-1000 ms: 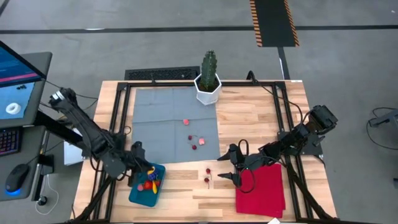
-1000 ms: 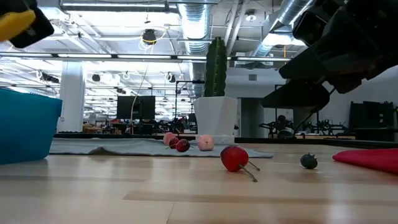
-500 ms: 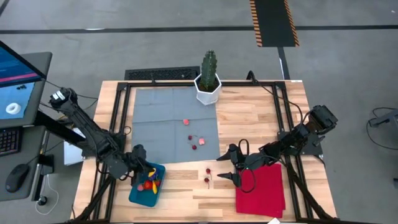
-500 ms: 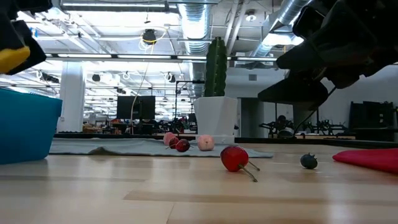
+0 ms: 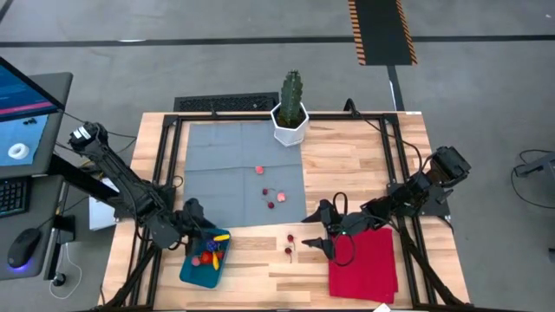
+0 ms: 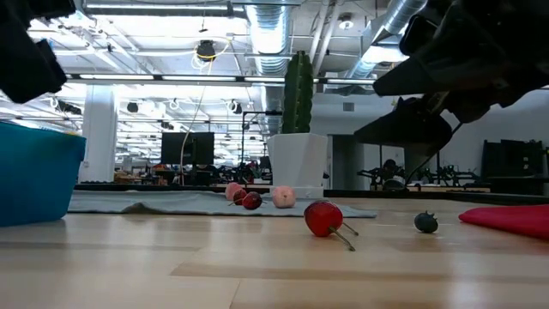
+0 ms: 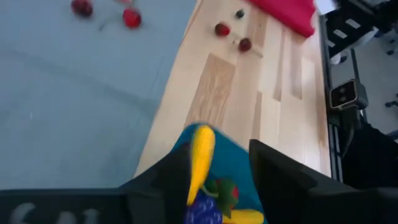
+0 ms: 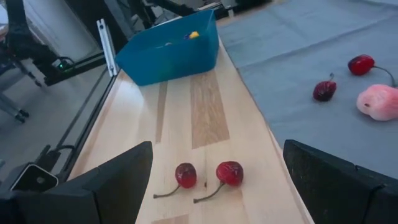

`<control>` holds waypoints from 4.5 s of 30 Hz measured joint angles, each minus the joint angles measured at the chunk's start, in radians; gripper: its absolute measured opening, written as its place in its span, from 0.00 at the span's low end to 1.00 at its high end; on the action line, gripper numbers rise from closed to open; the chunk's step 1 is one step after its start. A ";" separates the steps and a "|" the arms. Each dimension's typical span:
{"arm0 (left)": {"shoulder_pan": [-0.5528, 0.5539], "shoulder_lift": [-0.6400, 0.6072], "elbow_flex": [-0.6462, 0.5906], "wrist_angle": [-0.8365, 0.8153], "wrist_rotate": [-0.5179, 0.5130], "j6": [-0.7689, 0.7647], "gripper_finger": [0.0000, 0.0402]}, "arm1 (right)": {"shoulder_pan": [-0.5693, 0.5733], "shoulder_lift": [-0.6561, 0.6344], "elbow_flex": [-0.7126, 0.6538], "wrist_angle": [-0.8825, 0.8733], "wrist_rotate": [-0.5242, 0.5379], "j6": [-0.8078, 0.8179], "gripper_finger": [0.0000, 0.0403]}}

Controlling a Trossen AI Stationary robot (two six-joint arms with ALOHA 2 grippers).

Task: Pick and placing Produce into tupperware
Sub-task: Put the peach into the blue bin

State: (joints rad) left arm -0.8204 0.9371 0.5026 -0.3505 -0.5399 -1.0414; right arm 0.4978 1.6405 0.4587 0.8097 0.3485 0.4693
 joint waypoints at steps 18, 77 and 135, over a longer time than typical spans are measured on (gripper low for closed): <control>-0.001 0.000 0.000 0.330 -0.356 0.616 0.44 | -0.078 0.000 0.127 0.049 -0.057 -0.203 0.95; 0.713 -0.204 -0.311 0.880 0.554 0.884 0.44 | -0.553 -0.009 0.548 -1.068 -0.367 -0.344 0.90; 0.708 -0.204 -0.310 0.811 0.552 0.809 0.44 | -0.544 0.392 0.900 -1.303 -0.440 -0.311 0.50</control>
State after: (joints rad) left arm -0.1120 0.7330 0.1925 0.4610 0.0116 -0.2319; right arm -0.0463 2.0327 1.3590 -0.4934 -0.0913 0.1581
